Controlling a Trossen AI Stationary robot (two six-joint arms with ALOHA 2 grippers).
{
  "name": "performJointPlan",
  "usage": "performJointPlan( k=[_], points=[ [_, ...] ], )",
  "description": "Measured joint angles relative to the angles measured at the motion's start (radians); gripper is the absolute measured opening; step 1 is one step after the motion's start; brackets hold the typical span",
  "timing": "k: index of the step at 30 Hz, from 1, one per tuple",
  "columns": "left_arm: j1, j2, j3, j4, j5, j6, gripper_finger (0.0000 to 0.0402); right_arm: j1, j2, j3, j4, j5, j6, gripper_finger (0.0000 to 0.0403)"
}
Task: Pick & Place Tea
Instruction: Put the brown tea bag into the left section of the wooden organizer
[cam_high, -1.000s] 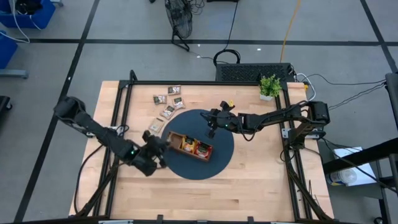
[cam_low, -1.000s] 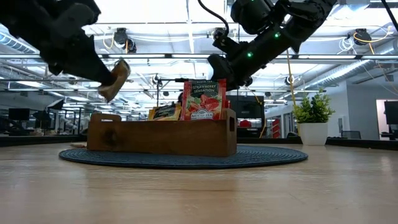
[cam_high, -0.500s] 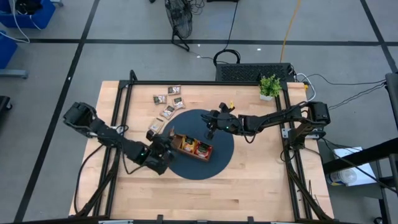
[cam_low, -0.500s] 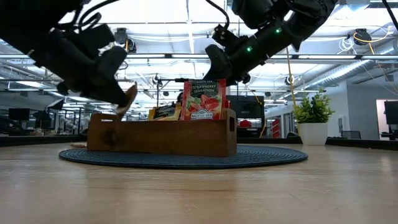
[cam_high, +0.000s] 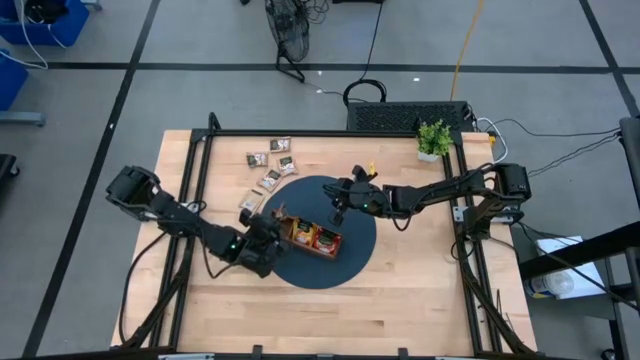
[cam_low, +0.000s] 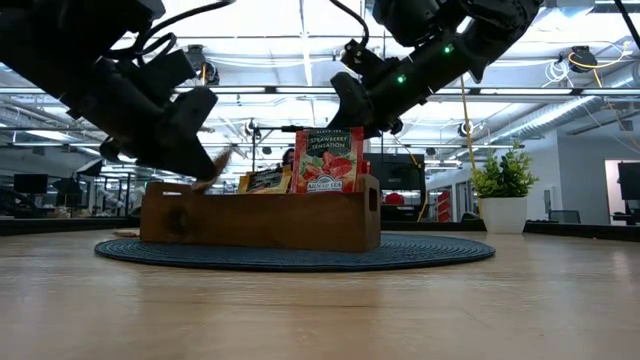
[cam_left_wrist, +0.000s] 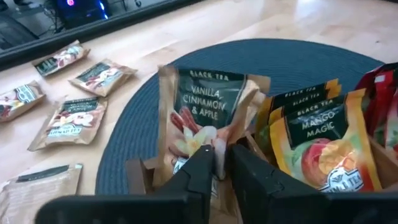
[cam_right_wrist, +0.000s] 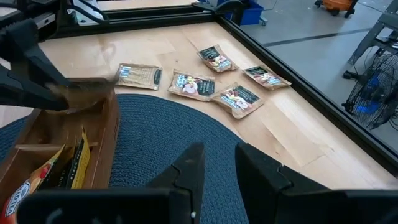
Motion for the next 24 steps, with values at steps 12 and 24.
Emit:
performJointPlan(
  k=[12,24],
  points=[
    [0.014,0.0,0.0,-0.003,0.022,-0.001,0.0145,0.0,0.0,0.0,-0.004,0.0,0.0,0.0077],
    [0.011,-0.01,0.0,-0.005,0.058,0.097,0.0217,0.0,0.0,0.0,-0.003,0.0,0.0,0.0077]
  ],
)
